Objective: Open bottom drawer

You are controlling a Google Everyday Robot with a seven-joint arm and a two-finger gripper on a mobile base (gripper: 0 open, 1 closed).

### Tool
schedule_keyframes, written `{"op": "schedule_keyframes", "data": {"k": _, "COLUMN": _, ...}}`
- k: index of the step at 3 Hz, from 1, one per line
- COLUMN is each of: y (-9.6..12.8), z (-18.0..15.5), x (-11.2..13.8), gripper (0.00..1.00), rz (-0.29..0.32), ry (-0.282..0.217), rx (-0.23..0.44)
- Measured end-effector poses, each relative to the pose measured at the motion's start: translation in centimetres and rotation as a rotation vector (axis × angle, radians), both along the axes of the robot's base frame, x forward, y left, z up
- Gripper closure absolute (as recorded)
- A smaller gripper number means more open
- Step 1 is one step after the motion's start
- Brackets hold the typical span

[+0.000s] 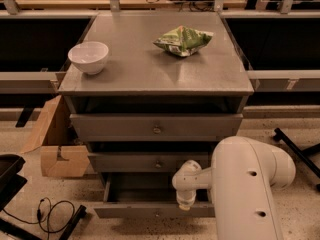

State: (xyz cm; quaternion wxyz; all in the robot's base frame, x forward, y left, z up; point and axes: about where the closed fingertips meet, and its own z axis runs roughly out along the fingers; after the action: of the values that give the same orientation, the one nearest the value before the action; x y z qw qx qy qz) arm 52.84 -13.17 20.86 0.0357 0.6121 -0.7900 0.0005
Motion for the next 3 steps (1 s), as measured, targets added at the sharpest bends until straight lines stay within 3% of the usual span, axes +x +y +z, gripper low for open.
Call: {"op": "schedule_keyframes", "data": {"k": 3, "y": 0.1, "z": -0.1, "x": -2.8, "gripper": 1.00, "rz": -0.001, "ry": 0.077, "rx": 0.016}}
